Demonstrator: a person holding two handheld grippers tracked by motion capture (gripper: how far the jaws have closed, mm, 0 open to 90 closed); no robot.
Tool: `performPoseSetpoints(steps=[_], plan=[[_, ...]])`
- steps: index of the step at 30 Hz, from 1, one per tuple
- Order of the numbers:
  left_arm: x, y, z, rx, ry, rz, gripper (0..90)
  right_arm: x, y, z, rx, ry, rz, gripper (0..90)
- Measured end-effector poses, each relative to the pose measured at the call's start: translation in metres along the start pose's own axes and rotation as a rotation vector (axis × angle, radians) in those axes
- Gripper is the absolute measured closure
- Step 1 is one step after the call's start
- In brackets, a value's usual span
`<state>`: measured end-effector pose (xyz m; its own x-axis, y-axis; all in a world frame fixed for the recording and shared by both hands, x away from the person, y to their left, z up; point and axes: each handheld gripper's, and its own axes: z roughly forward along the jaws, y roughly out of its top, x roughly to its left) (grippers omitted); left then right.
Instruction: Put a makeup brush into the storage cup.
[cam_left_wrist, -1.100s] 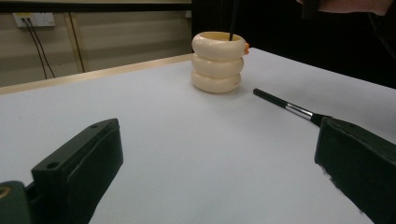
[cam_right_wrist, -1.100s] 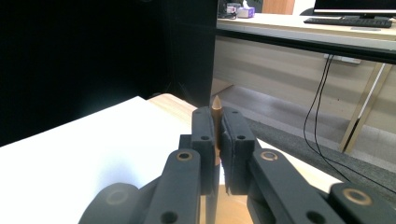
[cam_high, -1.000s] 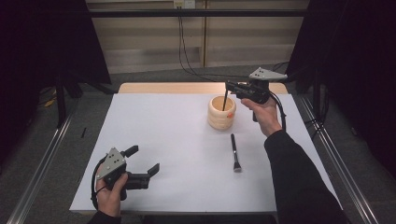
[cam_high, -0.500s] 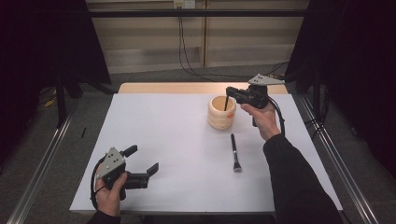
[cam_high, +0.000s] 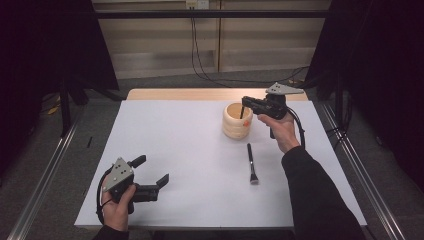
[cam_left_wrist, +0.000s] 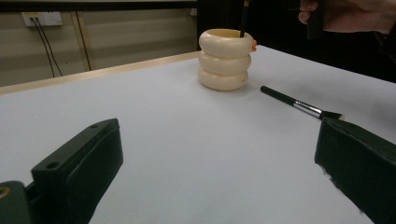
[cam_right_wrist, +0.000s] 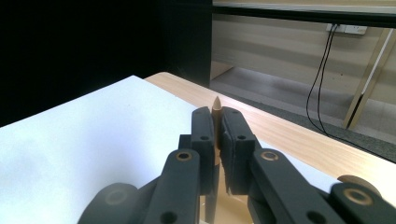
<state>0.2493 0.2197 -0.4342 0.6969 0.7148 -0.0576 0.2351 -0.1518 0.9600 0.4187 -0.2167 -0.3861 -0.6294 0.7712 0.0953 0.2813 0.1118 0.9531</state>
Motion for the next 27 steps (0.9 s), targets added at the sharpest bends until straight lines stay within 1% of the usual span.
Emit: performPoseSetpoints(steps=[3,4,8,9,10,12,13,16,17,18,19,20,23,24,25,27], plan=[[0.0,-0.0001,0.0002,0.006,0.005,0.006,1.0,-0.0004,-0.0005,0.0001,0.008,-0.004,-0.005,84.7],[0.0,0.0,0.0001,0.006,0.005,0.008,1.1,-0.0007,-0.0006,-0.0003,0.003,-0.003,0.005,84.5],[-0.0003,-0.0001,0.0004,0.004,-0.001,0.008,1.0,-0.0019,-0.0032,-0.0015,-0.005,-0.008,0.012,82.3],[-0.0004,-0.0001,0.0004,0.005,0.003,0.007,1.1,-0.0029,-0.0058,-0.0023,-0.007,-0.014,0.022,79.5],[0.0,-0.0001,0.0003,0.008,0.004,0.01,1.1,-0.0029,-0.0058,-0.0023,-0.007,-0.014,0.022,79.5],[0.0004,-0.0003,0.0003,0.01,0.005,0.011,1.0,-0.0041,-0.0081,-0.0033,-0.011,-0.016,0.031,76.0],[0.0001,-0.0003,0.0005,0.006,0.004,0.004,1.1,-0.0043,-0.0088,-0.0043,-0.011,-0.018,0.03,73.7],[0.0003,-0.0005,0.0007,0.005,0.004,0.003,1.1,-0.005,-0.0095,-0.0069,-0.024,-0.022,0.028,66.8],[0.0002,-0.0004,0.0007,0.007,0.004,0.005,1.0,-0.0042,-0.0094,-0.0077,-0.025,-0.032,0.024,62.5],[0.0001,-0.0004,0.0008,0.006,0.003,0.004,1.0,-0.004,-0.0094,-0.0082,-0.024,-0.03,0.023,56.0],[0.0002,-0.0004,0.0007,0.007,0.004,0.006,1.1,-0.0037,-0.0092,-0.0082,-0.029,-0.032,0.03,51.6],[0.0004,-0.0003,0.0006,0.008,0.004,0.01,1.0,-0.0032,-0.0089,-0.0087,-0.03,-0.035,0.028,49.7],[0.0004,-0.0003,0.0004,0.008,0.004,0.009,1.0,-0.0009,-0.0078,-0.0095,-0.029,-0.031,0.015,32.6],[0.0002,-0.0004,0.0005,0.005,0.004,0.004,1.1,0.0003,-0.0075,-0.0094,-0.028,-0.036,0.005,29.4],[0.0003,-0.0004,0.0003,0.007,0.005,0.008,1.0,0.0011,-0.0073,-0.0096,-0.024,-0.03,-0.005,25.6],[0.0002,-0.0003,0.0003,0.004,0.004,0.007,1.0,0.0026,-0.0066,-0.0099,-0.022,-0.036,-0.009,17.2]])
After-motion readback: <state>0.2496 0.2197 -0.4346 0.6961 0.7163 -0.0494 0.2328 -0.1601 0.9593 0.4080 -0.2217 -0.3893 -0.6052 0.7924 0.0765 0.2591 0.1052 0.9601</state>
